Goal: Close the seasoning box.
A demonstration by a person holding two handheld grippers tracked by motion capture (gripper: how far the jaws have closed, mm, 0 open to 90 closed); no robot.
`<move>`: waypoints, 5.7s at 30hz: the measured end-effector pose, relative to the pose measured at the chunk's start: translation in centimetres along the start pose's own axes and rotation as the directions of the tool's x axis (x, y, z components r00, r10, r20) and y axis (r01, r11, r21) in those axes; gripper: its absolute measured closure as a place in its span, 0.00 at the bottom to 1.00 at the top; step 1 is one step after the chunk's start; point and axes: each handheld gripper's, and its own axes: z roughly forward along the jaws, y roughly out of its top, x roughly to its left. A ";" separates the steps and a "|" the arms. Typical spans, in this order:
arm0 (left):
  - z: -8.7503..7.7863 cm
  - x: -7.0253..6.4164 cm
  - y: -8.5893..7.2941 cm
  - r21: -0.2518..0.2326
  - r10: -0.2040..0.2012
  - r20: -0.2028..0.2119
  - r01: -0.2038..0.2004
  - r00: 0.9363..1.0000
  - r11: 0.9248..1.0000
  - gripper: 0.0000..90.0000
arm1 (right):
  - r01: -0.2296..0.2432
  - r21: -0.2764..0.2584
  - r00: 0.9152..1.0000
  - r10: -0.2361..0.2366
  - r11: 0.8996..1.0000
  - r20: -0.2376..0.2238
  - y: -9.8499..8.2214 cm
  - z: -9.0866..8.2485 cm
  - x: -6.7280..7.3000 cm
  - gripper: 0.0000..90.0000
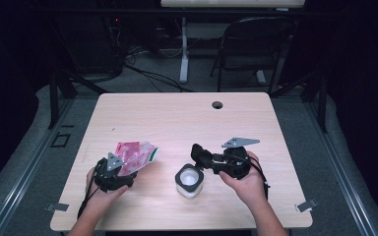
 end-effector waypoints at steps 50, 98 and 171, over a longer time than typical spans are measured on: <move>-0.8 -5.6 2.1 -0.044 0.121 0.118 -0.116 0.986 0.992 0.35 | 0.167 0.006 0.985 -0.167 0.986 0.045 0.2 0.3 3.5 0.88; -2.6 -7.2 4.2 -0.141 0.089 0.258 -0.054 0.962 0.989 0.73 | 0.229 -0.023 0.973 -0.228 0.973 0.014 -0.7 1.1 5.7 0.73; -1.3 -9.2 5.2 -0.122 0.148 0.352 -0.111 0.924 0.986 0.93 | 0.255 0.053 0.965 -0.250 0.966 -0.077 -1.9 2.6 7.5 0.62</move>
